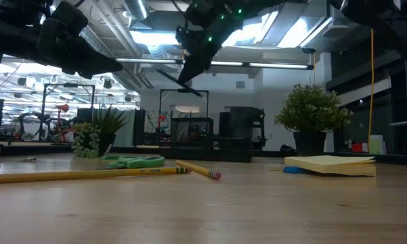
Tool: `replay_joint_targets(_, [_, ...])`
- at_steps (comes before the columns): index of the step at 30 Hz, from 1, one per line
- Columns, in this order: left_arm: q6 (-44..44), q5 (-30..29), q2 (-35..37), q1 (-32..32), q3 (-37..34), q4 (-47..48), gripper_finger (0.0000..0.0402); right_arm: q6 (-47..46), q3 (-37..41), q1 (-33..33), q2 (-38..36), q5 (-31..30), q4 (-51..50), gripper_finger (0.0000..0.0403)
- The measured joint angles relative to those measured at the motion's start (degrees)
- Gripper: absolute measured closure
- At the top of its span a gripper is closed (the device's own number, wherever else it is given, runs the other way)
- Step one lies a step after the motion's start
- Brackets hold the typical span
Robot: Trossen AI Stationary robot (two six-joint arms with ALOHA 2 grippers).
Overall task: Pick and place office supplies into organizer
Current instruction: Put the top pen into the desk organizer
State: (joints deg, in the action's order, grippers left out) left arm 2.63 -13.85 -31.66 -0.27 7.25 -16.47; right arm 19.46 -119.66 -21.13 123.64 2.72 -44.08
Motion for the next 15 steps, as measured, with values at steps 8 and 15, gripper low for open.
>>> replay_joint_targets(8, [-0.35,0.0,-0.32,0.0,-0.04,0.43,0.04,-0.87,0.09,-0.84,3.81,1.89,3.92,0.0376])
replay_joint_targets(15, [-0.37,0.02,-0.39,0.0,-0.04,0.44,0.0396,-4.09,0.09,-1.22,5.57,2.06,5.34,0.0372])
